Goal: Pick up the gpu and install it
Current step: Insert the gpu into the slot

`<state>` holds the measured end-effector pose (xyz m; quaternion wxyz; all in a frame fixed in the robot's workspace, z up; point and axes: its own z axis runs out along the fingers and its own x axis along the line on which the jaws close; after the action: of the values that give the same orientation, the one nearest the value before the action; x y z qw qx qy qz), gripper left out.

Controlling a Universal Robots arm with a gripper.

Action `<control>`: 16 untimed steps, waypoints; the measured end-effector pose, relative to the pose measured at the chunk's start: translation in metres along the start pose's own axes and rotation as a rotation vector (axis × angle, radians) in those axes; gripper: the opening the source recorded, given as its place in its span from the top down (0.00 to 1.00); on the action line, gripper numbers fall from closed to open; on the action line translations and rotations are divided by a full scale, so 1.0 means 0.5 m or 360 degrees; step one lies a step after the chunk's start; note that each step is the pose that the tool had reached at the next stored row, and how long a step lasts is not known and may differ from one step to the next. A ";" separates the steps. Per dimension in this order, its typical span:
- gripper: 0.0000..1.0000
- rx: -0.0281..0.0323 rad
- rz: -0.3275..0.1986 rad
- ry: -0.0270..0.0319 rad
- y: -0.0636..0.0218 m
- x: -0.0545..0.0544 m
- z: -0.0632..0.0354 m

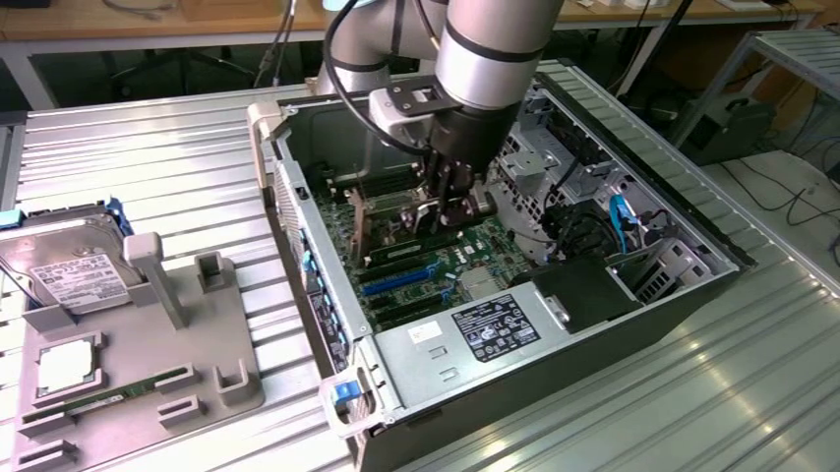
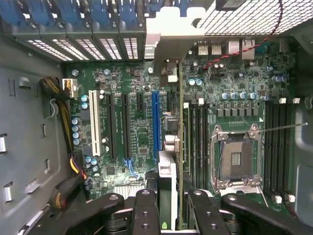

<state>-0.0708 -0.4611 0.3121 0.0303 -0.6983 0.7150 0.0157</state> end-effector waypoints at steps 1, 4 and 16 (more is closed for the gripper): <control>0.72 -0.00004 -0.0007 -0.00001 0.000 0.000 0.003; 0.72 -0.00011 -0.0011 -0.00088 0.001 0.000 0.010; 0.72 -0.00046 -0.0005 0.00055 0.023 0.002 0.054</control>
<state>-0.0816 -0.4600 0.2849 0.0280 -0.6995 0.7139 0.0154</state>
